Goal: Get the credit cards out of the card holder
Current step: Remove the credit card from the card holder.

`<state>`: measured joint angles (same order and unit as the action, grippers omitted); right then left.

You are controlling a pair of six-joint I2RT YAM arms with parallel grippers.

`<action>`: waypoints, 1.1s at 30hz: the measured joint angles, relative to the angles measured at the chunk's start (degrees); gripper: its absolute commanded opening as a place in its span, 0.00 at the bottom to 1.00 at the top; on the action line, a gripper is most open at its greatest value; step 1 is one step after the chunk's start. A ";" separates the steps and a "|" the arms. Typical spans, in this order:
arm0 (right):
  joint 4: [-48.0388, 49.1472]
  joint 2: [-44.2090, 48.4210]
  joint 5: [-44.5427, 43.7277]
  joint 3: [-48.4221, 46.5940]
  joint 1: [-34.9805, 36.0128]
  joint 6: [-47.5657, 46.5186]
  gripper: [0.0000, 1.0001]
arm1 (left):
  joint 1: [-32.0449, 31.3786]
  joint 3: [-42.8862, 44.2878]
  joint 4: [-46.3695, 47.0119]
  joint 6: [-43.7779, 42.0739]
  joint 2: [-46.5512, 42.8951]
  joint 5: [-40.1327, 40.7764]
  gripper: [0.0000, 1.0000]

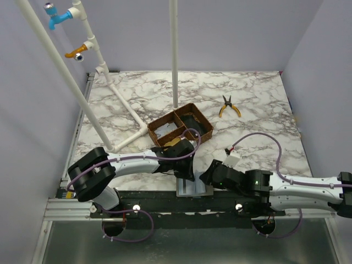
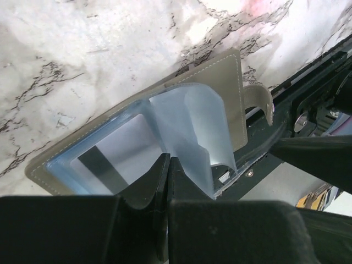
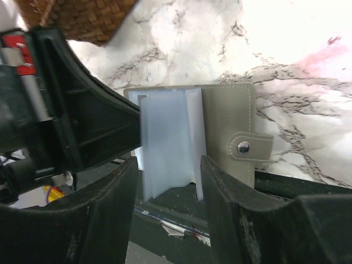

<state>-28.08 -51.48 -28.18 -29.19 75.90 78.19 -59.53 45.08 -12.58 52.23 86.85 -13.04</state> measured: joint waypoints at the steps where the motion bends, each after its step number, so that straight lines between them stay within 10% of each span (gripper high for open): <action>1: -1.81 2.69 -0.96 -0.20 0.00 0.33 0.55 | -0.24 0.39 -0.02 0.09 0.42 0.00 0.01; 10: -6.54 7.67 -3.63 -2.05 -0.02 0.66 0.52 | -1.62 5.57 0.09 0.17 7.45 -0.11 0.03; 18: -6.80 4.68 -2.91 -1.14 -0.02 0.98 0.29 | -1.62 9.22 0.11 0.85 12.87 -0.15 0.04; 33: 14.34 -5.66 4.37 10.88 -0.02 3.98 0.19 | -0.94 12.15 0.46 -0.02 15.67 -1.53 0.04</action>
<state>-13.74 -57.14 -23.81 -18.31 75.88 82.17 -60.47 57.23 -12.12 52.21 102.52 -14.57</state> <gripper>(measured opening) 0.199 0.041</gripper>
